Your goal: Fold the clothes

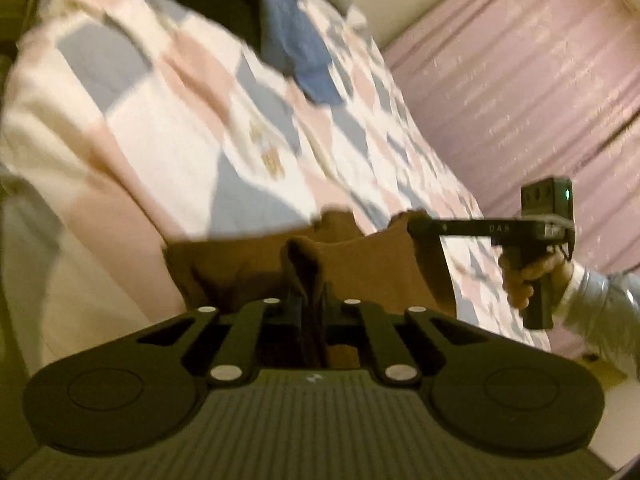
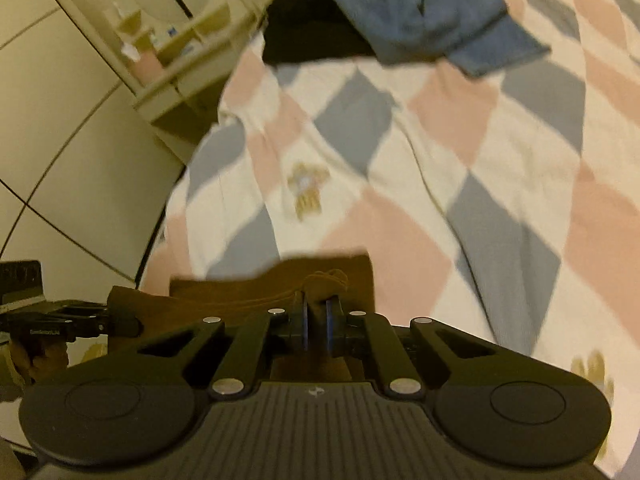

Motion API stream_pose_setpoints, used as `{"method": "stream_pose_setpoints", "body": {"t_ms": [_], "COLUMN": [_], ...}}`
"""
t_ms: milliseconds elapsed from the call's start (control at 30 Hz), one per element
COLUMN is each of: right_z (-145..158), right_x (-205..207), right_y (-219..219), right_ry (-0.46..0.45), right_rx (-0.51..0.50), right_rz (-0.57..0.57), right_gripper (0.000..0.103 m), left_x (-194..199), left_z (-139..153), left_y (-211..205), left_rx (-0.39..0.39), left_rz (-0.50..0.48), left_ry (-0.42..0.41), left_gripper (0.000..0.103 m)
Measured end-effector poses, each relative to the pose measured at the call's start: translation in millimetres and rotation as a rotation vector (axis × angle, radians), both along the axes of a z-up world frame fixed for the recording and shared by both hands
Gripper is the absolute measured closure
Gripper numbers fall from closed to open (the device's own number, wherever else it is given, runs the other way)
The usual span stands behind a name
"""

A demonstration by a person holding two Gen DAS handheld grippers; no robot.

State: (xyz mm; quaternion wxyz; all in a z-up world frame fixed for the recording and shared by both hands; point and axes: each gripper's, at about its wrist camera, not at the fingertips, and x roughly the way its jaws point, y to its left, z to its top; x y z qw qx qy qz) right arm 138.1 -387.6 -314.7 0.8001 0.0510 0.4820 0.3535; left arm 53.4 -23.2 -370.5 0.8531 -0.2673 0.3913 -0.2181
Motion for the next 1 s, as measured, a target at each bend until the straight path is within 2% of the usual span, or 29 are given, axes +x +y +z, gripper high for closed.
{"method": "stream_pose_setpoints", "body": {"t_ms": [200, 367, 433, 467, 533, 567, 600, 667, 733, 767, 800, 867, 900, 933, 1000], "right_z": [-19, -42, -58, -65, -66, -59, -51, -30, -9, 1, -1, -12, -18, -27, -52], "right_x": [18, 20, 22, 23, 26, 24, 22, 10, -11, -22, -28, -38, -43, -45, -41], "right_y": [29, 30, 37, 40, 41, 37, 32, 21, 13, 8, 13, 28, 35, 43, 52], "right_ry": [-0.039, -0.02, 0.01, 0.035, 0.047, 0.02, -0.013, -0.112, -0.207, -0.253, -0.248, -0.211, -0.193, -0.189, -0.184], "right_rx": [-0.066, -0.106, -0.142, -0.15, -0.162, -0.178, -0.194, -0.218, -0.178, -0.154, -0.151, -0.155, -0.157, -0.193, -0.244], "right_rz": [-0.038, -0.111, -0.128, -0.141, -0.203, -0.249, -0.295, -0.383, -0.4, -0.403, -0.36, -0.248, -0.192, -0.162, -0.16], "right_gripper": [0.096, 0.096, 0.093, 0.089, 0.062, 0.043, 0.039, 0.039, 0.039, 0.046, 0.06, 0.075, 0.079, 0.079, 0.08], "left_x": [19, 29, 35, 38, 36, 36, 34, 31, 27, 25, 23, 20, 19, 19, 26], "left_z": [-13, -23, -34, -39, -35, -32, -24, -6, 11, 19, 26, 25, 21, 16, -7], "left_y": [7, 7, 5, 4, 7, 8, 8, 9, 9, 6, 0, -24, -37, -48, -58], "left_rx": [0.066, 0.085, 0.115, 0.136, 0.177, 0.206, 0.259, 0.369, 0.41, 0.396, 0.381, 0.39, 0.408, 0.428, 0.479], "left_rz": [0.059, 0.059, 0.06, 0.063, 0.079, 0.087, 0.099, 0.132, 0.154, 0.14, 0.117, 0.026, -0.02, -0.056, -0.056], "left_ry": [0.023, 0.011, 0.027, 0.038, 0.051, 0.052, 0.039, 0.009, -0.032, -0.059, -0.086, -0.125, -0.142, -0.153, -0.117], "left_gripper": [0.098, 0.097, 0.093, 0.09, 0.086, 0.086, 0.084, 0.087, 0.091, 0.091, 0.091, 0.089, 0.086, 0.086, 0.086]}}
